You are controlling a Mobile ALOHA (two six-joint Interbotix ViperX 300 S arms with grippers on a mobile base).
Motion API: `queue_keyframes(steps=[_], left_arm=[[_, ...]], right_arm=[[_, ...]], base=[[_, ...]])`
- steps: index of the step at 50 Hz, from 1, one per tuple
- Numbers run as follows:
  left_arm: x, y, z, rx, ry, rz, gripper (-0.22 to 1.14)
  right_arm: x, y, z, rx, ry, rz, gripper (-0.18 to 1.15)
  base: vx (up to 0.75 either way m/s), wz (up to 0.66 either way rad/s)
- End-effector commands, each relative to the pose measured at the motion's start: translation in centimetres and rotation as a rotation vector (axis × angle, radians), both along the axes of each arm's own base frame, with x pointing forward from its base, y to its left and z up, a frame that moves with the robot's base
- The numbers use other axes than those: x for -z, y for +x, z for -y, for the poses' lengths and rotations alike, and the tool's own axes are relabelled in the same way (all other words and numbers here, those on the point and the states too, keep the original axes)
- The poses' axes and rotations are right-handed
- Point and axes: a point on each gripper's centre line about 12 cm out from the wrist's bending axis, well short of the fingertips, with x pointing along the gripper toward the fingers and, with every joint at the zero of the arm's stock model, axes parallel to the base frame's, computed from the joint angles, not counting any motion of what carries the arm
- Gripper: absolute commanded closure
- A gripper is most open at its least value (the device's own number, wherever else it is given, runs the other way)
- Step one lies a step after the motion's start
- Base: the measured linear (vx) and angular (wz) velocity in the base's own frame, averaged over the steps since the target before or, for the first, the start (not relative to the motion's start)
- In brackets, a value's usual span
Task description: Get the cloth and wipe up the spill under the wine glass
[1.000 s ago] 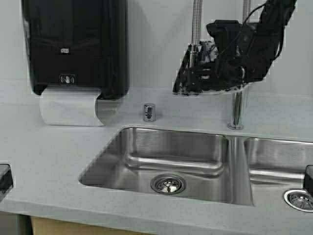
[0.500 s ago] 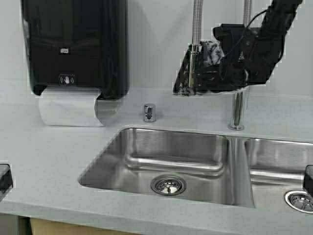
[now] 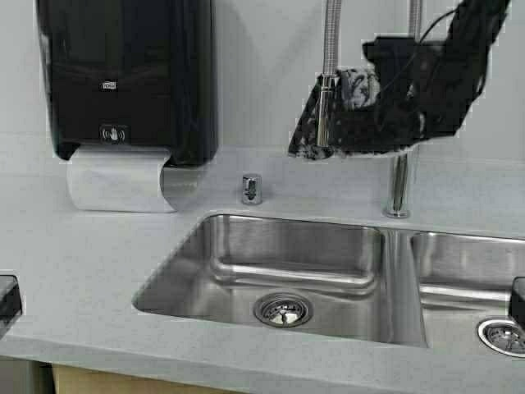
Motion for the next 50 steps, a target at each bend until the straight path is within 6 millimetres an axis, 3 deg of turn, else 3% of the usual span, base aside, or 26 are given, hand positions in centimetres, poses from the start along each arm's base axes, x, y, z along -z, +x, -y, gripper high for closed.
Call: queue_keyframes(steps=[1,14,28,41,50], left_arm=[[-0.4,0.1,0.0,-0.002,-0.002,0.008,0.9],[-0.3,0.1,0.0,-0.001,-0.008,0.006,0.9],[-0.2,0.1,-0.1,-0.002,-0.015,0.003,0.9],[-0.1,0.1,-0.1,-0.001,-0.021,0.001,0.9],[-0.2,0.1,-0.1,-0.001,-0.025,0.003,0.9]], right_arm=[[-6.2,-0.9,0.2,-0.002,0.036,0.129,0.92],[-18.8,-2.4,0.6,-0.002,0.113,0.405,0.92],[-32.0,-2.1,0.3,-0.004,0.165,0.6,0.92],[-41.7,-4.5,0.9,-0.013,0.122,0.69,0.92],[-46.1,-8.3,1.2,-0.029,0.119,0.74,0.92]], base=[[0.0,0.0],[-0.01,0.0],[-0.01,0.0],[-0.02,-0.01],[-0.05,-0.02]])
